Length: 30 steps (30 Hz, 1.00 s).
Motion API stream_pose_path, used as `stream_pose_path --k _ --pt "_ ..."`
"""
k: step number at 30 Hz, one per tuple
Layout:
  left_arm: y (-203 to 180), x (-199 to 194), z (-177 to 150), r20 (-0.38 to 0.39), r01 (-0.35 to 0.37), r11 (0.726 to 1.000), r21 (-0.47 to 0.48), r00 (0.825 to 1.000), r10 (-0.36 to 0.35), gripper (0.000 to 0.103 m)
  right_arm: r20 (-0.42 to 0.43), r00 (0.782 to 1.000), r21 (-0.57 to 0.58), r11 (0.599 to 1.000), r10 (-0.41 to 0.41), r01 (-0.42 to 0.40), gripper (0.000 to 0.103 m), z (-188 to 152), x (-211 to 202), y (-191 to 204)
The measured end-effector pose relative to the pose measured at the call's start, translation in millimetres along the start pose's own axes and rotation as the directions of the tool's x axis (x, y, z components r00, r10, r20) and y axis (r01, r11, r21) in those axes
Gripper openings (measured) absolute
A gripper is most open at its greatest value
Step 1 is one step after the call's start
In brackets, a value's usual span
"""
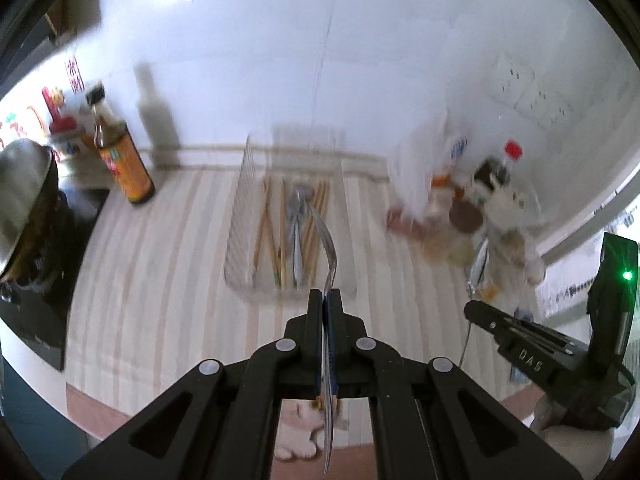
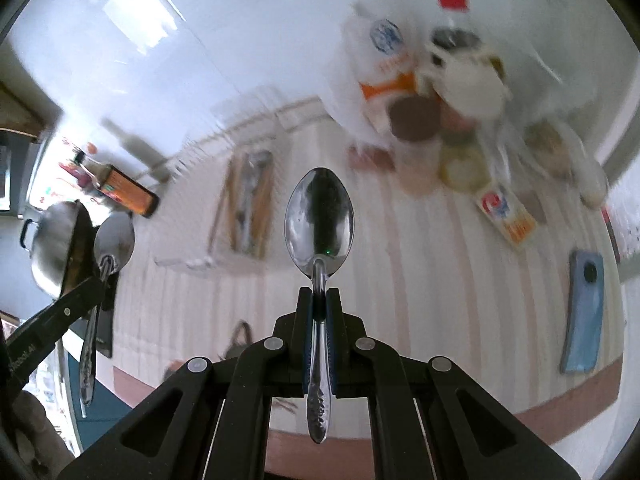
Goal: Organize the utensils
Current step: 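Lower both spoons into the clear box and open both tools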
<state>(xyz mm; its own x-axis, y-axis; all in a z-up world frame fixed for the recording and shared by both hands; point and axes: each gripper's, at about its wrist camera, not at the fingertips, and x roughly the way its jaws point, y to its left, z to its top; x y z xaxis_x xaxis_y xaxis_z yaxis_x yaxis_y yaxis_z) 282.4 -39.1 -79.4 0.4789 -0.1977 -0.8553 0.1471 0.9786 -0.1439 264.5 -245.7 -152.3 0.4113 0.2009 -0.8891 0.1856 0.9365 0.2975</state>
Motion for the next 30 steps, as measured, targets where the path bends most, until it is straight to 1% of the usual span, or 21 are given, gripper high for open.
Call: stream_pose_path --k 3,5,9,13,18,21,24,27,30 --pt "-1.6 2.3 24.0 0.028 -0.015 1.0 0.008 0.999 0.014 0.0 0.022 0.999 -0.025 0.999 0.023 -0.023 0.006 29.0 0.5 18.7" --pt "-2.2 8.4 38.0 0.031 -0.025 1.0 0.016 0.999 0.024 0.0 0.029 0.999 -0.037 0.999 0.035 -0.034 0.006 47.1 4.1 30.2" --pt "1.7 32.6 61.4 -0.007 -0.035 0.999 0.021 0.999 0.035 0.0 0.027 0.999 -0.063 0.997 0.041 -0.039 0.006 81.9 18.6 54.4" --pt "11.2 60.8 77.2 -0.052 -0.046 0.999 0.017 0.998 0.047 0.0 -0.016 0.999 -0.065 0.997 0.039 -0.04 0.006 107.1 47.8 69.9" --pt "32.3 106.2 90.5 -0.147 -0.038 0.999 -0.03 0.989 0.033 0.0 -0.091 0.995 -0.069 0.996 0.042 -0.049 0.006 120.3 97.9 84.2" --pt "45.5 133.3 93.4 -0.216 -0.032 0.997 -0.066 0.976 0.017 0.0 -0.136 0.99 -0.064 0.996 0.046 -0.055 0.006 120.3 127.3 87.3" --pt "51.8 148.9 94.0 -0.261 -0.024 0.996 -0.084 0.965 0.002 0.001 -0.178 0.983 -0.074 0.996 0.041 -0.054 0.007 123.9 150.1 91.6" --pt "55.6 152.3 94.9 -0.27 -0.034 0.995 -0.099 0.963 0.007 0.003 -0.236 0.971 -0.073 0.995 0.043 -0.062 0.007 127.0 168.4 92.8" --pt "57.3 147.9 93.9 -0.255 -0.084 0.993 -0.087 0.965 0.059 0.005 -0.252 0.967 -0.069 0.996 0.032 -0.051 0.008 128.9 174.4 88.4"
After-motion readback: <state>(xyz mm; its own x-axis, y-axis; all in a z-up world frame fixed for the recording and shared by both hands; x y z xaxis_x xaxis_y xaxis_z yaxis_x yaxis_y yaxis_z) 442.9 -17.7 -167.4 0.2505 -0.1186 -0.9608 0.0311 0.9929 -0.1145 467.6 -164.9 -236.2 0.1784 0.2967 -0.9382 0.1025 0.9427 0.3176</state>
